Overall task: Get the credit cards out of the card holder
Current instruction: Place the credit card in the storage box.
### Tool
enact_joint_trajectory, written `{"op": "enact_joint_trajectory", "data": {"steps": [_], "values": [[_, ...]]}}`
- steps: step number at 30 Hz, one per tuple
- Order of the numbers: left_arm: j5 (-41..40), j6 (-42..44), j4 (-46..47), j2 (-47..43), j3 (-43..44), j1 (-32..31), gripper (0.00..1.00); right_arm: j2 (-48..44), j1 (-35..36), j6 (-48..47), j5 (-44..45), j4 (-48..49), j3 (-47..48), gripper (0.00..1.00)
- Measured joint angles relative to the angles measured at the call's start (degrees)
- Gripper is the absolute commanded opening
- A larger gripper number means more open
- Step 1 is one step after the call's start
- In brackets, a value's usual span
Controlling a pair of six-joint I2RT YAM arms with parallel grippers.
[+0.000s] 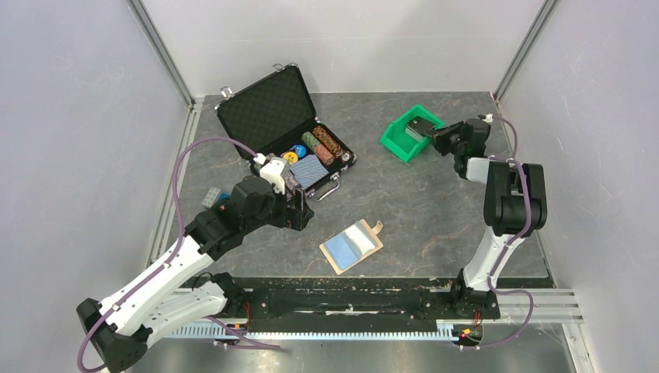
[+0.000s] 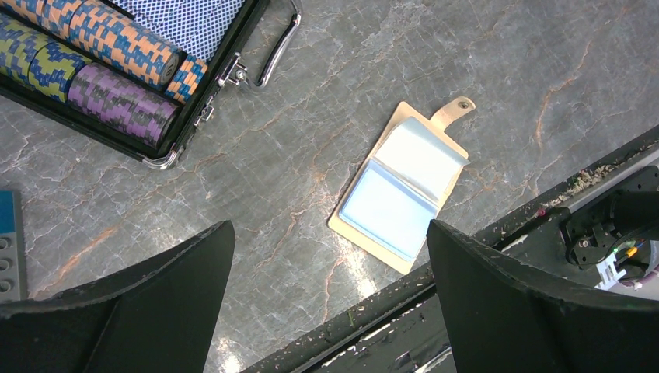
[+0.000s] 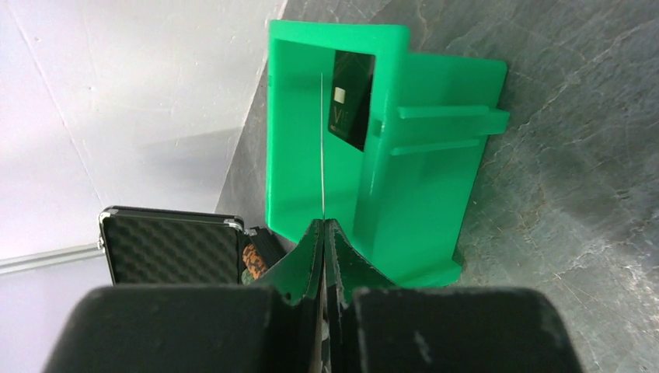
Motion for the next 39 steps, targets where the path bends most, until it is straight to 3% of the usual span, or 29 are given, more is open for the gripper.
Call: {"op": "enact_joint_trajectory", "data": {"steps": [15, 39], "values": [[0.0, 0.7, 0.0, 0.0, 0.0, 0.0, 1.0, 2.5, 2.4, 2.6, 7.3, -0.2, 2.0, 0.0], [0.0, 0.7, 0.0, 0.0, 0.0, 0.0, 1.0, 4.7, 3.4, 3.5, 11.1, -2.7, 6.6, 0.0]]}}
